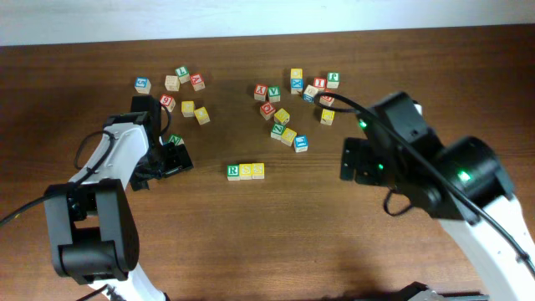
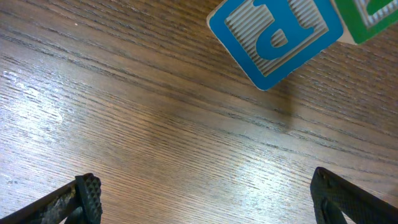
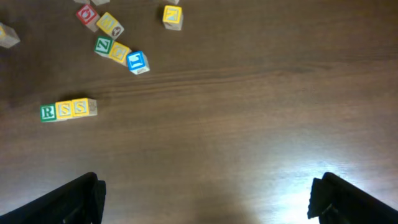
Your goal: Spell out RSS
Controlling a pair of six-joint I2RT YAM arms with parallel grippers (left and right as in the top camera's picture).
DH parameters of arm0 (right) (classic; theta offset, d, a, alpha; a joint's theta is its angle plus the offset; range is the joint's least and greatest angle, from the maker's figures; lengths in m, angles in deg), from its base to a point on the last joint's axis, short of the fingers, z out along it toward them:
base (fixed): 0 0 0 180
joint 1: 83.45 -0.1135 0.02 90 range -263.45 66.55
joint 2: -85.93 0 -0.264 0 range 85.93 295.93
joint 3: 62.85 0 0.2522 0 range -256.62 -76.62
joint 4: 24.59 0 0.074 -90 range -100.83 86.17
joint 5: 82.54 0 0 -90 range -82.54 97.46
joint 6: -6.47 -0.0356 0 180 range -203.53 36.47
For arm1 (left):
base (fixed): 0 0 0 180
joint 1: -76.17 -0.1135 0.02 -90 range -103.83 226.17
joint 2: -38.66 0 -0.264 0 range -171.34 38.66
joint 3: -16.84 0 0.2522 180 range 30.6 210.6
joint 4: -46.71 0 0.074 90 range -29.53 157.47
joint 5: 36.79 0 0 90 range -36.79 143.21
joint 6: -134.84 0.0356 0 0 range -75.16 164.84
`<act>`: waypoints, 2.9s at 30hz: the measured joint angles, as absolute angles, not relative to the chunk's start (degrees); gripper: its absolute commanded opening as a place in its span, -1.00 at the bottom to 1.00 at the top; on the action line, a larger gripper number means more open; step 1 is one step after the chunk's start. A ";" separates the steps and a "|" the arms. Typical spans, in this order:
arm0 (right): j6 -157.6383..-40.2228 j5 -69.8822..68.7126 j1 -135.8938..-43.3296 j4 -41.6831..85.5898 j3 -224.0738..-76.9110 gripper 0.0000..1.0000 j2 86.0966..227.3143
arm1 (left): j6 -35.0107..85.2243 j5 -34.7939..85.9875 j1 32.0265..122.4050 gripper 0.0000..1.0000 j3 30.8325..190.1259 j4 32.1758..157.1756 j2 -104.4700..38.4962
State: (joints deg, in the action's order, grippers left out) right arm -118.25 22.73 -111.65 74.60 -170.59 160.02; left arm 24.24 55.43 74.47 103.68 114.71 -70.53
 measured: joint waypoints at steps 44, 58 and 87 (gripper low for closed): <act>-116.74 2.29 -123.19 28.61 -170.17 -0.92 207.47 | 24.24 55.43 74.47 0.98 103.68 114.71 -70.53; -116.77 2.46 -123.81 28.76 -170.17 -0.92 209.96 | 24.24 55.43 74.47 0.98 103.68 114.71 -70.53; -116.04 1.94 -119.46 42.75 -176.69 -0.92 209.89 | 24.24 55.43 74.47 0.98 103.68 114.71 -70.53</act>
